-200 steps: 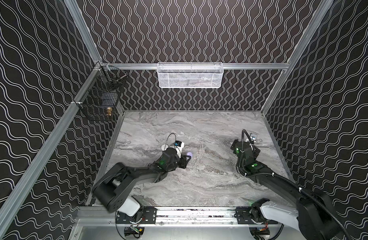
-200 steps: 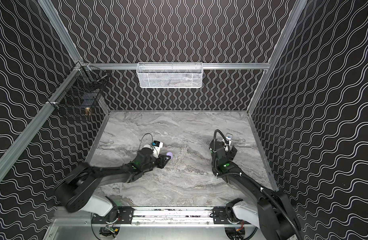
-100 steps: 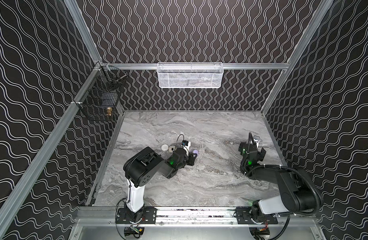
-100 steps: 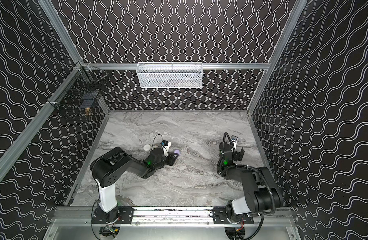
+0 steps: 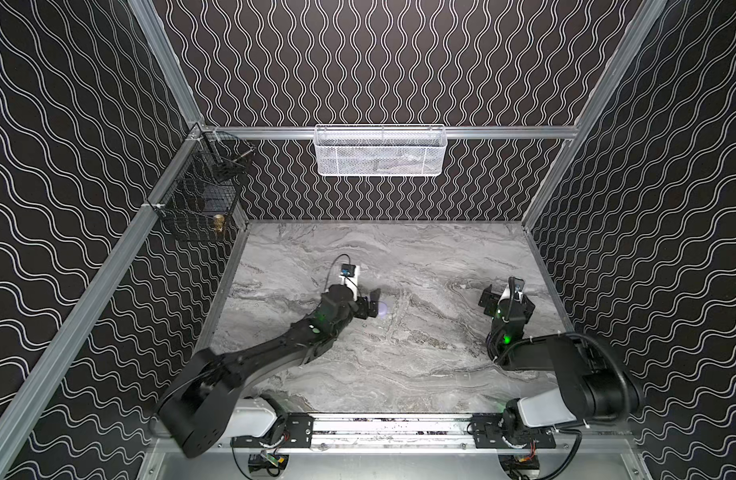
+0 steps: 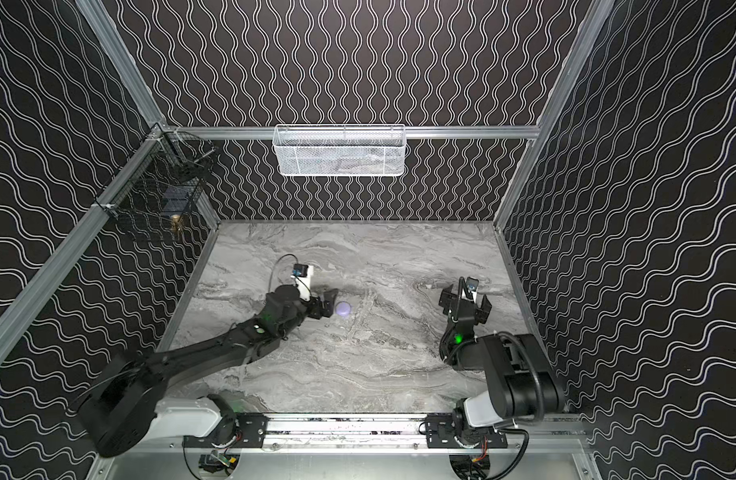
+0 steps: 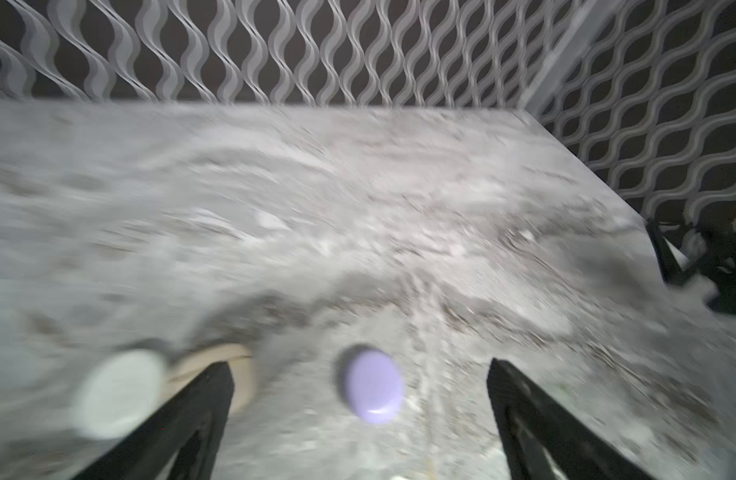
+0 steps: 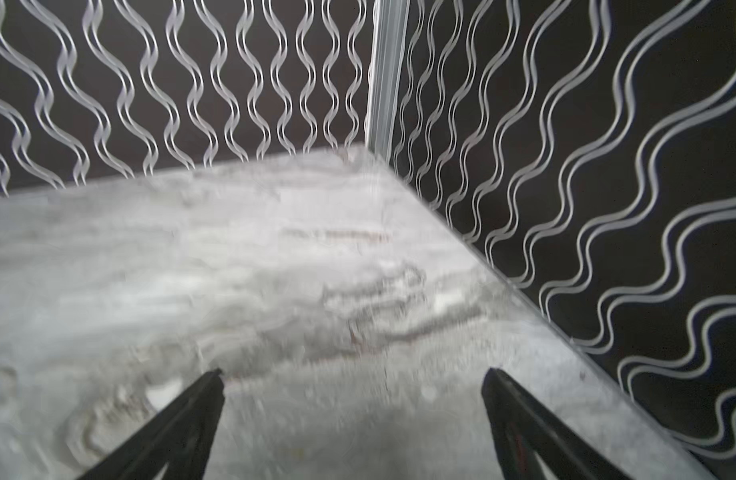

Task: Insert the wireless bluetooth earbuds into the charging case

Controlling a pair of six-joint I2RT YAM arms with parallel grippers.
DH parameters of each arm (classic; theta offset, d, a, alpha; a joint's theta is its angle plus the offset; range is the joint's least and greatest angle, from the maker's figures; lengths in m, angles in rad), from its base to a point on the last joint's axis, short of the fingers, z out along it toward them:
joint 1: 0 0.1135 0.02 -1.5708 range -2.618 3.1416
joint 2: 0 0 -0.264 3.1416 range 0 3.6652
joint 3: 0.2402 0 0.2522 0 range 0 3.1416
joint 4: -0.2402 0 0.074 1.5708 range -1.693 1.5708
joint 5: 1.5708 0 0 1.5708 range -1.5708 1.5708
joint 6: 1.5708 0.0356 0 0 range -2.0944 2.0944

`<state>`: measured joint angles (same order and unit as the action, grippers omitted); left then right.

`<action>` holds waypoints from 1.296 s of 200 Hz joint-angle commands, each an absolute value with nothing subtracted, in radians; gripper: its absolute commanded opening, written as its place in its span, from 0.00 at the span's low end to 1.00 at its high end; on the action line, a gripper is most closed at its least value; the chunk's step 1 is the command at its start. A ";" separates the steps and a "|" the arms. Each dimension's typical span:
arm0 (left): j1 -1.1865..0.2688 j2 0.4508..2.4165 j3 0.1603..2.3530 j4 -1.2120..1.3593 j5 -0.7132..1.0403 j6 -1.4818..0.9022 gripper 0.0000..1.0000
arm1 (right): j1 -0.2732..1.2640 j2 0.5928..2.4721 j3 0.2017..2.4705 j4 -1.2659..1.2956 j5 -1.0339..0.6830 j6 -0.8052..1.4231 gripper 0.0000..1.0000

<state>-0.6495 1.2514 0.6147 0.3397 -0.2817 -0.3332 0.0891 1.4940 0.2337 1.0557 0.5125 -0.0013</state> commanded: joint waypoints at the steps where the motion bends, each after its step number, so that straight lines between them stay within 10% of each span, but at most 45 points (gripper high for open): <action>1: -0.535 1.174 0.597 0.217 -0.400 -0.201 0.99 | 0.065 1.453 0.257 1.103 0.409 0.032 0.99; 46: -0.245 1.163 0.368 0.554 -0.527 -0.050 0.99 | 0.017 1.553 0.236 1.254 0.307 0.018 1.00; 98: -0.177 1.627 0.336 1.118 -0.468 0.085 0.99 | 0.018 1.539 0.242 1.220 0.312 0.027 1.00; 139: -0.092 1.657 0.372 1.026 -0.189 0.062 0.99 | 0.018 1.547 0.238 1.246 0.308 0.022 1.00; 259: -0.095 1.667 0.365 1.049 -0.197 0.073 0.99 | 0.018 1.552 0.236 1.255 0.309 0.017 1.00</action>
